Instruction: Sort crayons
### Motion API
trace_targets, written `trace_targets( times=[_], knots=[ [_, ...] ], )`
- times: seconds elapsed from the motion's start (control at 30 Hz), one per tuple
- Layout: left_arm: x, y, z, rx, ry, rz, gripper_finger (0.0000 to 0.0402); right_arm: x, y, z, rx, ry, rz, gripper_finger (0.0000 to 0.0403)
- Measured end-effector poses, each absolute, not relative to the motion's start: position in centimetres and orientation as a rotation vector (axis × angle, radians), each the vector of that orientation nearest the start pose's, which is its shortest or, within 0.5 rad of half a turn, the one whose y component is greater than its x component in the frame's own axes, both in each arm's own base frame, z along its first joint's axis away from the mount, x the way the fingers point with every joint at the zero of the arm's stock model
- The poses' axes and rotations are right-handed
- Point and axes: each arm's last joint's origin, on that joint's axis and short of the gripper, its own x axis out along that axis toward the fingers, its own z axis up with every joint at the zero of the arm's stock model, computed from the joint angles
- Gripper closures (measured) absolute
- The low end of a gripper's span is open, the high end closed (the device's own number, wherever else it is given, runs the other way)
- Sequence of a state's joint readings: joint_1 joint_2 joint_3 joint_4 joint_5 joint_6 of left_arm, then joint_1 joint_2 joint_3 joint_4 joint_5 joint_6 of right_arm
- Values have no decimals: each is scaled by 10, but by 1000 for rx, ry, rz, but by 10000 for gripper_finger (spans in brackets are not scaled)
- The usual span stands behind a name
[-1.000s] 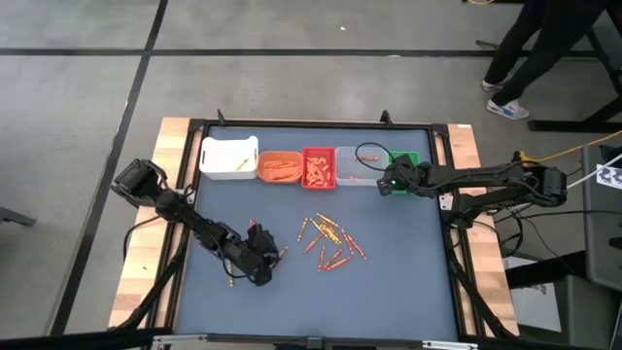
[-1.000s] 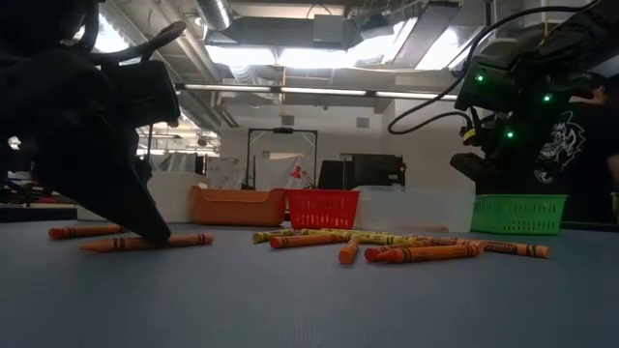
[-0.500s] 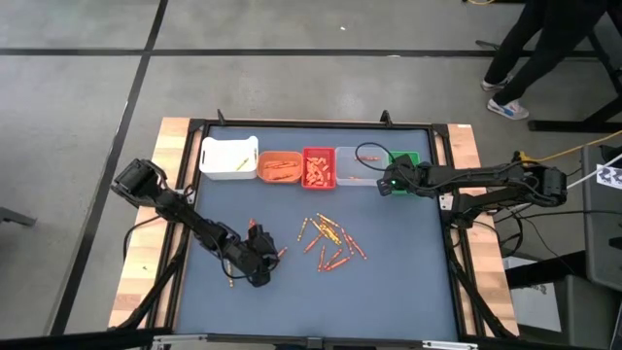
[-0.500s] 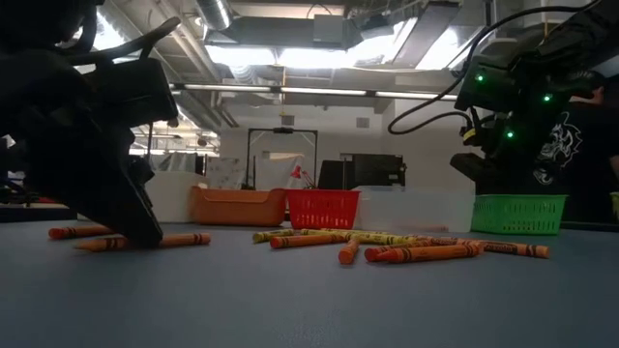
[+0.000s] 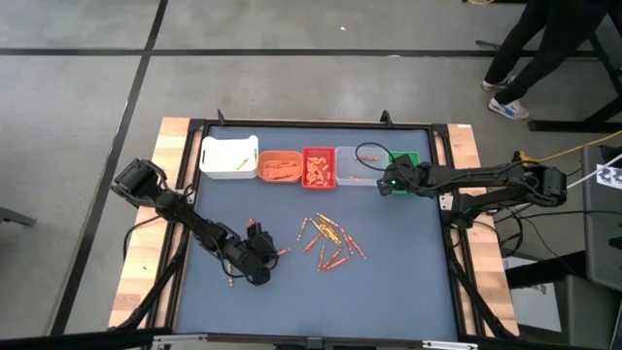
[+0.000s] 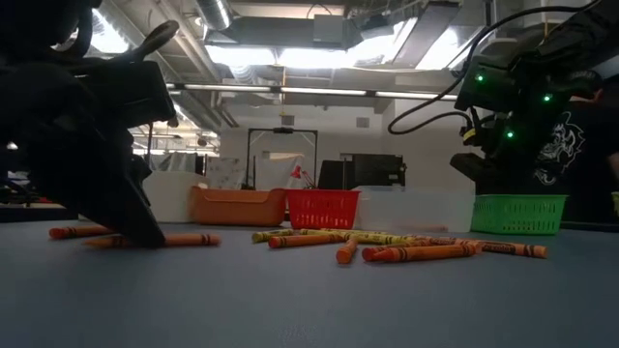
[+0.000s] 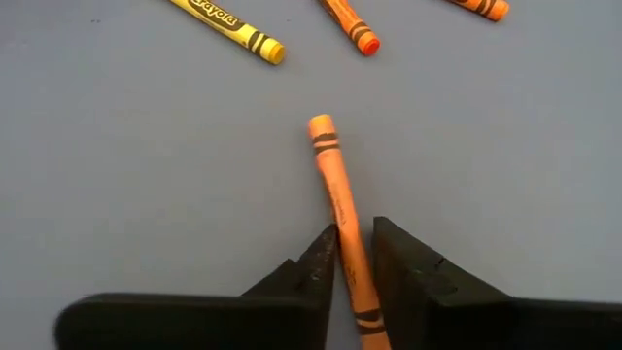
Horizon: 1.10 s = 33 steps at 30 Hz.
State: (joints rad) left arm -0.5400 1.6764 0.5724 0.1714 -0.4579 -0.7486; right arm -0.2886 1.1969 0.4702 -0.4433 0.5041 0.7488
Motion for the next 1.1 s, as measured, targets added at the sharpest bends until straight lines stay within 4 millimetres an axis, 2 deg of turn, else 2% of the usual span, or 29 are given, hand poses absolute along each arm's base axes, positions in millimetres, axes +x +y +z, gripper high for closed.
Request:
trace_targets(
  times=[0.2,0.37,0.5,0.67,0.8,1.1],
  knots=[
    [236,-126,99,-256,781,235,395,172,-65,145,495,894,-1050,265],
    [237,-125,99,-251,761,258,392,174,-63,146,509,942,-957,265],
    [241,-120,100,-263,735,283,391,181,-63,154,482,951,-870,265],
    [250,-109,104,-273,683,306,391,190,-66,170,412,942,-806,265],
    [261,-100,110,-198,621,277,391,194,-67,180,383,949,-790,265],
    [280,-67,120,-36,526,293,391,190,-66,180,373,1015,-800,265]
  ],
)
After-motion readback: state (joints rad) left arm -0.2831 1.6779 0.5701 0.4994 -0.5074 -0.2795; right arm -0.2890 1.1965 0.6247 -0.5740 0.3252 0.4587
